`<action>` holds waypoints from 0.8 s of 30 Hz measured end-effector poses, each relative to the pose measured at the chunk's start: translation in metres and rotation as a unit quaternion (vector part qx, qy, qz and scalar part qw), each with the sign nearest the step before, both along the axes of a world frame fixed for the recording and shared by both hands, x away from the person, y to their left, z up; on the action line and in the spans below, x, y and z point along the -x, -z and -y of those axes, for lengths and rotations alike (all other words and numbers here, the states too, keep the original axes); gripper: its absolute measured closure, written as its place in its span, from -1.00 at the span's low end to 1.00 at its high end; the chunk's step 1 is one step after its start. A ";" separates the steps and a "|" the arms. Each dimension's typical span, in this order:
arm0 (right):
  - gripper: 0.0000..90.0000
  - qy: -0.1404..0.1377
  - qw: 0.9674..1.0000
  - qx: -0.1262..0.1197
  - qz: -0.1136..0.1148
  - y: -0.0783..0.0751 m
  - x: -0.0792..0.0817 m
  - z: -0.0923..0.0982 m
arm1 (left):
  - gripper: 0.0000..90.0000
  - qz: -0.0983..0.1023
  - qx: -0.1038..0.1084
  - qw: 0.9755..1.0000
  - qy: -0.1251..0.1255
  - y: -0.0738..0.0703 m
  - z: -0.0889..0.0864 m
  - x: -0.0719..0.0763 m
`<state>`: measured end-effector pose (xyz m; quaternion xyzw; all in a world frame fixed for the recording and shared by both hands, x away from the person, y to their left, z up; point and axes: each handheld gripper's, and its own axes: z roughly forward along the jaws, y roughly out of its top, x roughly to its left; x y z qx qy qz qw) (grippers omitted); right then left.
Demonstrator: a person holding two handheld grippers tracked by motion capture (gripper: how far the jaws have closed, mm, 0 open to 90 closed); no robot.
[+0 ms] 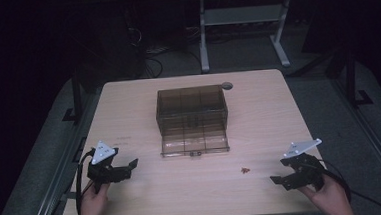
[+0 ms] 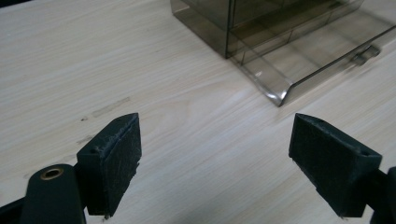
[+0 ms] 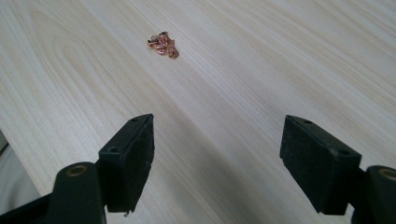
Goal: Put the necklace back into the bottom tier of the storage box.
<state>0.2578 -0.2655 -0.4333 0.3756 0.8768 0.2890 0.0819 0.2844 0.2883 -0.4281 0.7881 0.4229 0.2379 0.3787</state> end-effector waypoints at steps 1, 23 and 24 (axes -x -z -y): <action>-0.44 0.001 1.000 -0.002 -0.002 0.000 0.000 0.000 | -0.63 -0.001 0.001 1.000 0.002 0.001 0.000 -0.001; -0.46 -0.054 0.998 0.022 -0.002 -0.017 -0.007 -0.041 | -0.63 0.032 0.007 0.999 0.003 -0.002 -0.001 0.003; -0.41 -0.061 0.998 0.026 -0.004 -0.017 -0.008 -0.045 | -0.63 0.032 0.007 0.999 0.004 -0.002 -0.001 0.003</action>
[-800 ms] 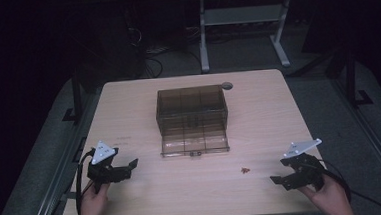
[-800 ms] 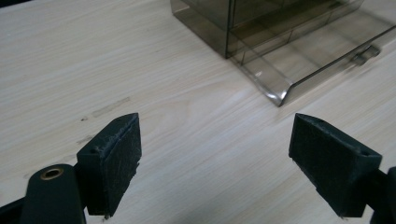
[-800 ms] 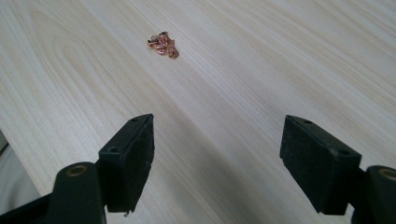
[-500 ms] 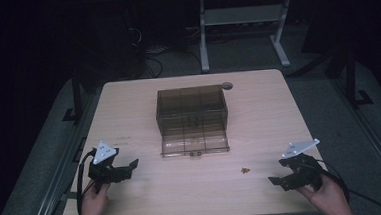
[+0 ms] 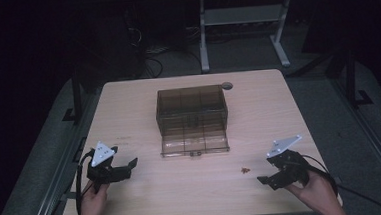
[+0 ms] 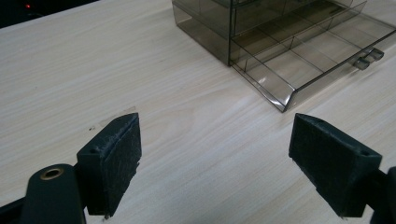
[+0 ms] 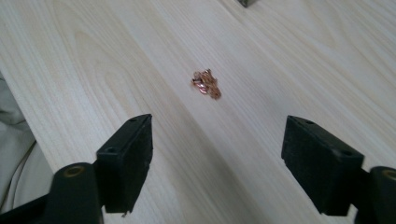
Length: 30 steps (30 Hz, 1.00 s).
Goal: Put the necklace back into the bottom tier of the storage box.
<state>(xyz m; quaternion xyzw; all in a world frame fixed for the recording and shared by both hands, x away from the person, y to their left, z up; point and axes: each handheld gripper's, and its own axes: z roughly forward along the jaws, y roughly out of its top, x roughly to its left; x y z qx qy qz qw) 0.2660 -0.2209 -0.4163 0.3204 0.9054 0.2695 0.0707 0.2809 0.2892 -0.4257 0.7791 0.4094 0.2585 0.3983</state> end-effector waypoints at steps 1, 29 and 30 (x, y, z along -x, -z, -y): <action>-0.39 -0.007 1.000 0.005 0.000 0.000 -0.002 -0.005 | -0.63 0.000 0.000 1.000 0.001 0.000 0.000 0.000; 0.30 -0.052 0.996 0.067 -0.026 0.013 -0.036 -0.045 | -0.63 -0.015 0.000 1.000 0.019 0.000 0.006 -0.001; 0.33 -0.053 0.996 0.070 -0.027 0.013 -0.037 -0.046 | -0.63 -0.014 0.000 1.000 0.019 0.000 0.006 -0.001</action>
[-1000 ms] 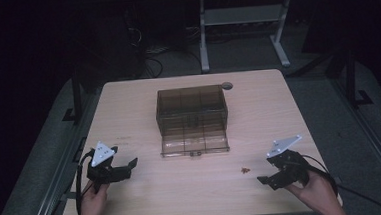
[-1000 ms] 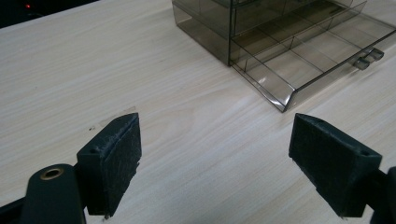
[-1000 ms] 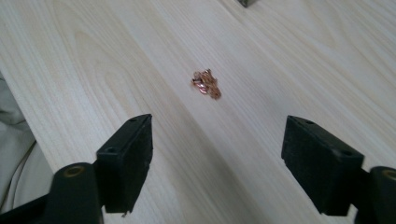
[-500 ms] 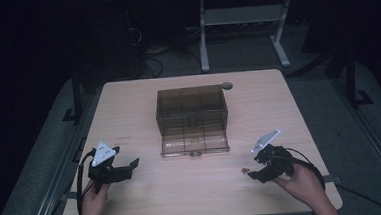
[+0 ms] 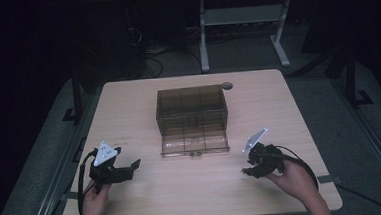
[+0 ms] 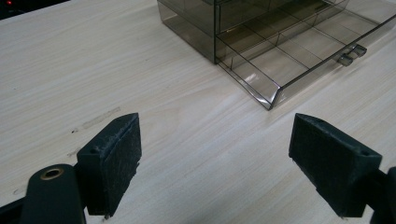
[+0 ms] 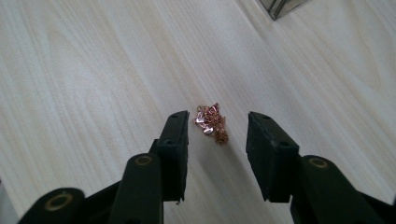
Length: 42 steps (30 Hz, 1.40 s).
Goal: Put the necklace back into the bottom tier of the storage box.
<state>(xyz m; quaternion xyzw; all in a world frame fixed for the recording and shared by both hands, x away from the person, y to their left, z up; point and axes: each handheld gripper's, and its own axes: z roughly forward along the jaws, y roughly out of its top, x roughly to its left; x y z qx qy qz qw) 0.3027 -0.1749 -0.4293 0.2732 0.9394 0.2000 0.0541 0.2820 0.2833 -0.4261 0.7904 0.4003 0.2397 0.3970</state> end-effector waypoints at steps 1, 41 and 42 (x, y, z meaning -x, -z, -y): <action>0.37 0.000 1.000 0.002 0.000 0.000 -0.001 -0.001 | -0.63 0.000 0.001 1.000 0.000 0.000 0.000 0.000; 0.93 -0.017 0.999 0.025 -0.045 0.012 -0.015 -0.014 | -0.63 -0.005 -0.003 1.000 0.001 -0.001 0.000 0.001; 0.93 -0.016 0.999 0.023 -0.045 0.012 -0.014 -0.014 | -0.63 -0.005 -0.003 1.000 0.001 -0.001 0.000 0.001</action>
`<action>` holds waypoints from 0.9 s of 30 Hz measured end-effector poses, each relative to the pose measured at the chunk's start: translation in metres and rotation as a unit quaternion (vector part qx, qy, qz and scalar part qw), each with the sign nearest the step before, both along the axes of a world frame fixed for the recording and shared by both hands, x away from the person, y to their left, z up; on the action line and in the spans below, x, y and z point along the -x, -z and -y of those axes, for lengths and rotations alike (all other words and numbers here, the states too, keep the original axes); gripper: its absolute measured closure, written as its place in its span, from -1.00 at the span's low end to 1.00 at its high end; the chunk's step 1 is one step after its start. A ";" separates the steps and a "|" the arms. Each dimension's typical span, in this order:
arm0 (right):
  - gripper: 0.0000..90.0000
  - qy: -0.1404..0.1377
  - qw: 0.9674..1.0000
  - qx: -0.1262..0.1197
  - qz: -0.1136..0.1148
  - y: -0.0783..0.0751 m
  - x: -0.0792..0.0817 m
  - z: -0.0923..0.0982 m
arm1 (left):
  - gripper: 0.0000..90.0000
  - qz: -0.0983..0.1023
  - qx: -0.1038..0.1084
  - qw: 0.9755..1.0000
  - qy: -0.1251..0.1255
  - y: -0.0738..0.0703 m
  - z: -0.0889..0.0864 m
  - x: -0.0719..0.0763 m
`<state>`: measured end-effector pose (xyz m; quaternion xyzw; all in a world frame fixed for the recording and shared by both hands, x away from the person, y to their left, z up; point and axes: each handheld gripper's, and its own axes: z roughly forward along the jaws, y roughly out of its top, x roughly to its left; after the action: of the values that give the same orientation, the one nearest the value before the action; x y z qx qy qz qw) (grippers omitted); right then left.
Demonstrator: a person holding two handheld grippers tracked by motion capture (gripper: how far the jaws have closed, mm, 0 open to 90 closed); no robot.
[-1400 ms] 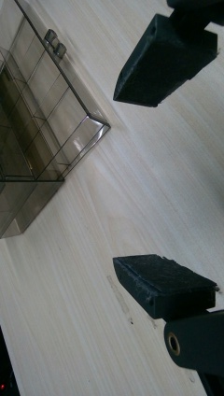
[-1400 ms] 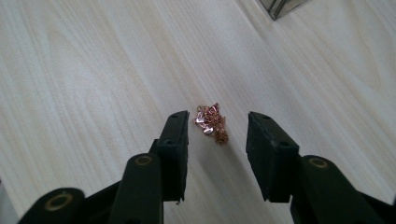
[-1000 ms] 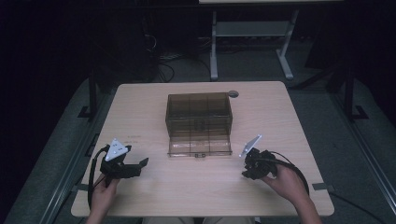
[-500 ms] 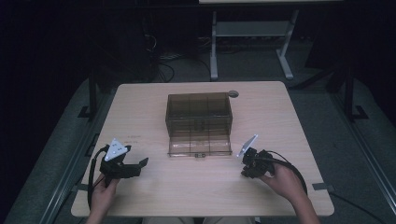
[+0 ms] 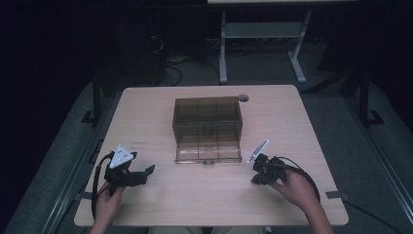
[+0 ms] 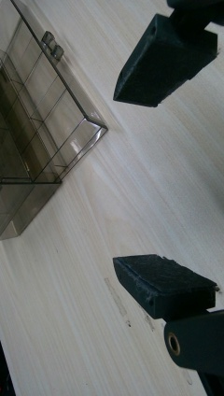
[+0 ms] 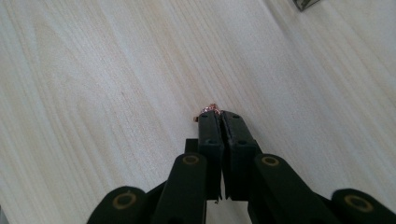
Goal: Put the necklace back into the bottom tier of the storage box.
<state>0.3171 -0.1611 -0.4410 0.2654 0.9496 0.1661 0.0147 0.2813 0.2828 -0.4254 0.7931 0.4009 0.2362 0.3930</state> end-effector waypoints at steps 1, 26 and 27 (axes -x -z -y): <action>0.93 -0.001 1.000 -0.002 0.002 -0.001 0.000 0.000 | -0.63 0.000 0.001 1.000 0.000 0.000 0.000 0.000; 0.94 -0.024 0.999 -0.030 0.029 -0.041 0.003 -0.011 | -0.63 -0.002 0.000 1.000 -0.002 0.000 0.000 0.000; 0.94 -0.024 0.999 -0.030 0.031 -0.043 0.003 -0.013 | -0.63 -0.001 0.002 1.000 -0.002 0.001 0.000 0.000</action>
<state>0.3141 -0.1483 -0.3979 0.2378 0.9494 0.2025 0.0321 0.2815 0.2831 -0.4260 0.7918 0.4037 0.2356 0.3931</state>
